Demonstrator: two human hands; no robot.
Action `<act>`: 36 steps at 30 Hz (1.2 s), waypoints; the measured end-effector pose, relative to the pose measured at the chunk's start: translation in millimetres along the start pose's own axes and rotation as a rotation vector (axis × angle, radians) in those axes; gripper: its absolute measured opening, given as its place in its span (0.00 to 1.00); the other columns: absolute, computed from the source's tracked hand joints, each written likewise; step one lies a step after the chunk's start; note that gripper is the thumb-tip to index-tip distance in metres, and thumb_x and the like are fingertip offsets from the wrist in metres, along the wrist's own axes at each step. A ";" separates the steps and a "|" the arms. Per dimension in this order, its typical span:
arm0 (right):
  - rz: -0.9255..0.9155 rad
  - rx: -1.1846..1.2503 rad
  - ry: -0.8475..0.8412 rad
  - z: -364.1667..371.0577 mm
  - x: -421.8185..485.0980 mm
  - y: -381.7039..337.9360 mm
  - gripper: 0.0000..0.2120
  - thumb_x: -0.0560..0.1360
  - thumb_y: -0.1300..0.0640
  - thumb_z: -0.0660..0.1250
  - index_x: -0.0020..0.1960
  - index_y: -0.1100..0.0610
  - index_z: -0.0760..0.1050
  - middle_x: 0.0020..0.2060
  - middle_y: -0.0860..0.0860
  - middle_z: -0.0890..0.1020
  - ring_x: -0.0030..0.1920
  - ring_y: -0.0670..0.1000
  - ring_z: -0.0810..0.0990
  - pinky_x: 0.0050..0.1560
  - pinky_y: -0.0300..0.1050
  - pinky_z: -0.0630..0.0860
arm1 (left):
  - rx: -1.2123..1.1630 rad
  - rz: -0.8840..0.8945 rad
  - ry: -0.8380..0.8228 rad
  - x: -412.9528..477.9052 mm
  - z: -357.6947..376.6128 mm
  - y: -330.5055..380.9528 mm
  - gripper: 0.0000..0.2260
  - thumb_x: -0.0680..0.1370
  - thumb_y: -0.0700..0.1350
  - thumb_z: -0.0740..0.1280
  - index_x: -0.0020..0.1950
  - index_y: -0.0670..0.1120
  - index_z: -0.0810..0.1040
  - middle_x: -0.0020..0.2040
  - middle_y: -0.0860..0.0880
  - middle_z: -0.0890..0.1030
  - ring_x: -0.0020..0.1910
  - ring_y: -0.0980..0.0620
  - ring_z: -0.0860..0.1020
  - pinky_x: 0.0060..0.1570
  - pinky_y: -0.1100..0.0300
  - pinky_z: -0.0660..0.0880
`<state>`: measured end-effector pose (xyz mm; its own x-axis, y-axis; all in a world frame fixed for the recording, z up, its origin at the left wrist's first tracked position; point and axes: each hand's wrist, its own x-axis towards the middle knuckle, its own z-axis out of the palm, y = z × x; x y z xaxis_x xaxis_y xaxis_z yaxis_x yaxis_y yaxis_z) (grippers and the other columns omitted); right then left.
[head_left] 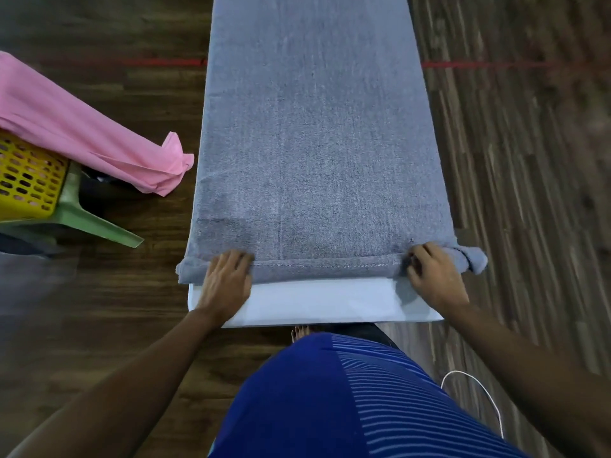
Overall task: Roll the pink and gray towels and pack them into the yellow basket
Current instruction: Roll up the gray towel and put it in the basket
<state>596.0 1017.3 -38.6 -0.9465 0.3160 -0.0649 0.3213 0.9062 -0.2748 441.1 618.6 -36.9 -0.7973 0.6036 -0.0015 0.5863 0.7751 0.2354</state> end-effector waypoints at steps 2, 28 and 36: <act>-0.074 -0.047 -0.107 7.5 -8.9 1.1 0.18 0.68 0.59 0.70 0.57 0.57 0.74 0.51 0.55 0.75 0.49 0.60 0.75 0.49 0.57 0.73 | 0.000 0.101 -0.077 -6.8 4.3 7.0 0.20 0.72 0.45 0.59 0.61 0.42 0.76 0.56 0.44 0.77 0.54 0.45 0.75 0.53 0.48 0.73; -0.015 -0.159 -0.075 4.8 -0.2 -6.9 0.20 0.71 0.62 0.70 0.62 0.55 0.73 0.59 0.53 0.77 0.58 0.58 0.73 0.60 0.54 0.67 | 0.064 -0.007 -0.091 4.3 6.9 10.0 0.17 0.75 0.38 0.63 0.64 0.40 0.76 0.58 0.42 0.79 0.58 0.41 0.76 0.62 0.44 0.71; 0.113 -0.168 -0.281 -13.5 28.6 -12.3 0.10 0.77 0.53 0.60 0.53 0.54 0.78 0.50 0.56 0.83 0.54 0.58 0.78 0.57 0.53 0.64 | 0.016 -0.085 -0.170 28.6 -13.0 11.6 0.09 0.77 0.44 0.59 0.45 0.45 0.78 0.41 0.45 0.83 0.40 0.44 0.79 0.55 0.49 0.70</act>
<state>565.4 1019.0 -24.1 -0.8678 0.3486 -0.3541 0.4029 0.9107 -0.0907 423.2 642.4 -21.5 -0.8092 0.5573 -0.1859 0.5208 0.8270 0.2119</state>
